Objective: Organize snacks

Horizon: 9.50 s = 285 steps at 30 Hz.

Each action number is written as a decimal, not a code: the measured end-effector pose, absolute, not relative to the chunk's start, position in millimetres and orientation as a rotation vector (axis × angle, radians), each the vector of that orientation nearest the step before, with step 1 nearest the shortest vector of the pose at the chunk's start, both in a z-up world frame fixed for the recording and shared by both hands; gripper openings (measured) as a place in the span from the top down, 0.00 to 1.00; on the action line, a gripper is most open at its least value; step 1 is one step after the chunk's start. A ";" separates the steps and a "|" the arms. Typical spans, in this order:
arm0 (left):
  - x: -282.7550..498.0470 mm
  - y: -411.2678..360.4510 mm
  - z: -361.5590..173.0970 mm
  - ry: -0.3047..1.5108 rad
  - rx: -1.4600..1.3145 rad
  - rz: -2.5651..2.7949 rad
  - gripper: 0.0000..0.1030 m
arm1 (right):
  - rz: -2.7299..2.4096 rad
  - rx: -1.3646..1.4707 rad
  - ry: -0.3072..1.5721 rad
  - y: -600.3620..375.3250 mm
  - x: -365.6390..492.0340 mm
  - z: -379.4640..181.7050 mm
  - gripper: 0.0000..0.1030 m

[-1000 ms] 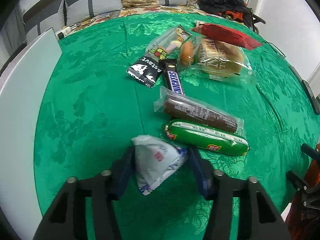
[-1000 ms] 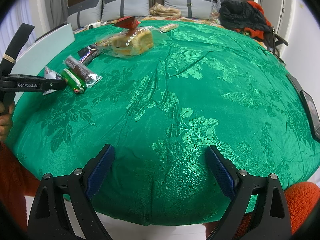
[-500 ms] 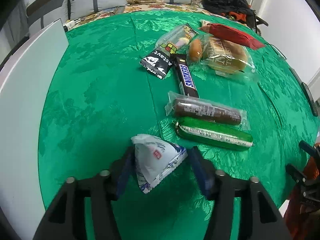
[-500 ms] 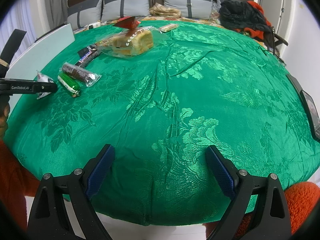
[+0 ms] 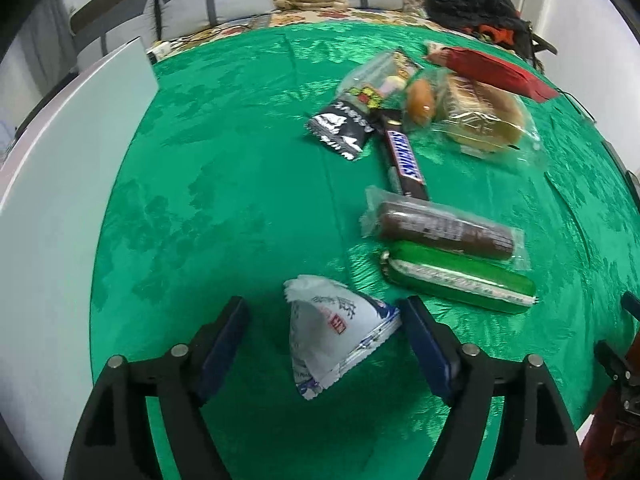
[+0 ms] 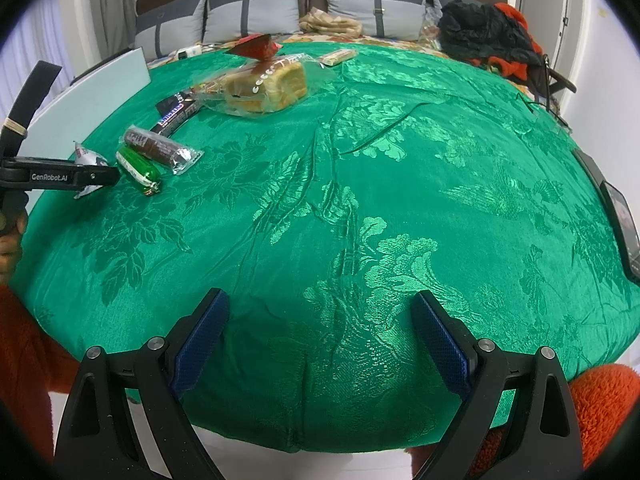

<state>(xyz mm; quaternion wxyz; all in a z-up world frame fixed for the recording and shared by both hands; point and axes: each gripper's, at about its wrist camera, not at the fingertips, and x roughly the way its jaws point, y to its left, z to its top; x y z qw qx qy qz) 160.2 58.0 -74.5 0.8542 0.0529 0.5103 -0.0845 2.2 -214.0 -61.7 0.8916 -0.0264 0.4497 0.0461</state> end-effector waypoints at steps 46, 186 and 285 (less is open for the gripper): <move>164.1 77.1 -82.4 1.105 0.082 -0.130 0.00 | 0.095 -0.055 0.927 -214.0 2.0 -61.4 0.07; 82.2 98.2 29.5 0.922 -0.164 -0.213 0.03 | 0.090 -0.024 0.821 -221.4 94.6 -49.1 0.35; 144.9 73.6 -87.3 0.967 -0.052 0.100 0.00 | 0.022 -0.002 0.948 -245.2 117.1 -74.5 0.10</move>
